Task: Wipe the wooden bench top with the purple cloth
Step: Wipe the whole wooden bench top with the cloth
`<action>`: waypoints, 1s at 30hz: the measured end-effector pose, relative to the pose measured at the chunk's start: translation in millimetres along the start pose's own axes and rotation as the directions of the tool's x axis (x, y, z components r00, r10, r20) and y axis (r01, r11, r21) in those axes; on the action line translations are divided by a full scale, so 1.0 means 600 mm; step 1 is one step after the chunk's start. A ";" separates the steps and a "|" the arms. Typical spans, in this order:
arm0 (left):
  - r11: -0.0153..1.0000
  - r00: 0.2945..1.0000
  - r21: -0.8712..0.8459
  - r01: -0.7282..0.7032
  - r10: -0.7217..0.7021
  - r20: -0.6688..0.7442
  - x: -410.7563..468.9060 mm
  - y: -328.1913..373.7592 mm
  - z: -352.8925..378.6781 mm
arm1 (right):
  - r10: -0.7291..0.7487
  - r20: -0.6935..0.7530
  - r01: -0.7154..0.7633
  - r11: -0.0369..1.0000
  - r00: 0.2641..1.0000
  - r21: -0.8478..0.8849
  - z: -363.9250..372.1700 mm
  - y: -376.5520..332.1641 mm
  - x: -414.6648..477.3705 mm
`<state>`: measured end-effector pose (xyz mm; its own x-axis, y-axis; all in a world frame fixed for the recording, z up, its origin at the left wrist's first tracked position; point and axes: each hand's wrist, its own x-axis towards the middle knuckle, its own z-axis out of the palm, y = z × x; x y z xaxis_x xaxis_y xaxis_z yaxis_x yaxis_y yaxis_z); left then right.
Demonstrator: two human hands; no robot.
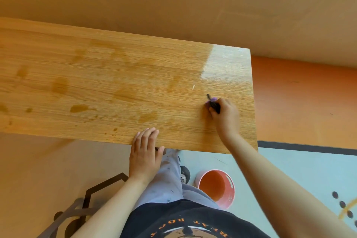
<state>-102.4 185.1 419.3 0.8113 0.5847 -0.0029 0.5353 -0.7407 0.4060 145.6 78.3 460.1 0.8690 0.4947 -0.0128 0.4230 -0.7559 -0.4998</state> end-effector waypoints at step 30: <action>0.997 0.993 0.018 -0.072 0.070 0.098 0.031 -0.019 -0.045 | 0.006 0.069 -0.012 0.996 0.998 0.087 0.079 -0.119 -0.210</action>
<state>-100.0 213.4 438.9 0.8657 0.4966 -0.0638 0.4798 -0.7865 0.3887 -6.4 90.1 456.2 0.8518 0.5184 -0.0753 0.3885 -0.7216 -0.5731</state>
